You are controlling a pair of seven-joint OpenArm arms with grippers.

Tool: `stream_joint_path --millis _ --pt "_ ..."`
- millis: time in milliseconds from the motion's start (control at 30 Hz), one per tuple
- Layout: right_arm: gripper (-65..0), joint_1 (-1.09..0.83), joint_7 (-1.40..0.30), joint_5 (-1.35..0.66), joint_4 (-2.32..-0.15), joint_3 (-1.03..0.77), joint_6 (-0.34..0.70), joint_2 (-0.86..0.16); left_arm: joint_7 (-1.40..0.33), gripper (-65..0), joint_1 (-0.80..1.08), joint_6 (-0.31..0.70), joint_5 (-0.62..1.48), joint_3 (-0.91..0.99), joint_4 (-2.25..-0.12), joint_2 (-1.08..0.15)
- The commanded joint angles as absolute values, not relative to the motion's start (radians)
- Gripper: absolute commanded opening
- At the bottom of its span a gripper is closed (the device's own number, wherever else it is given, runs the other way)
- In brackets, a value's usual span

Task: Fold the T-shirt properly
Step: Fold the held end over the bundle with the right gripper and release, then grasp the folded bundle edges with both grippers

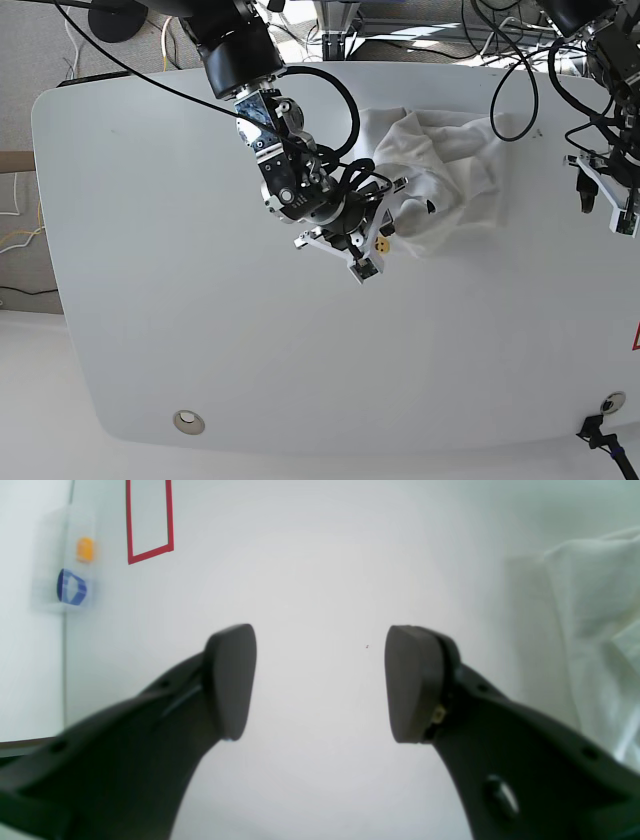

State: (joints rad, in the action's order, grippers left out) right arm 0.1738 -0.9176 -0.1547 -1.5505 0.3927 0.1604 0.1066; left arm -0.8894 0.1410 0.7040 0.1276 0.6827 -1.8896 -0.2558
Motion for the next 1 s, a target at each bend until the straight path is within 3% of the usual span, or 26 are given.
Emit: stream_joint_path --millis 0,433,533,700,967 --pt "-49.0 0.197 -0.898 -0.136 -1.546 0.410 0.165 0.133 -0.869 -26.7 0.133 0.698 0.134 0.690 -1.906 -0.274" --pt "-48.9 0.214 -0.897 -0.140 -1.547 0.677 0.166 0.157 -0.869 -26.7 0.133 0.698 0.134 0.691 -1.906 -0.271" --pt "-48.8 0.236 -0.897 -0.251 -1.596 0.739 0.159 0.157 -0.869 -26.7 0.133 0.698 0.134 0.687 -1.906 -0.271" --pt "-49.0 0.262 -0.898 -0.403 -1.661 0.610 0.157 0.157 -0.869 -26.7 0.133 0.698 0.134 0.684 -1.906 -0.271" --pt "-49.0 0.263 -0.898 -0.289 -1.658 0.536 0.156 0.050 -0.869 -26.7 0.133 0.698 0.134 0.684 -1.906 -0.271"
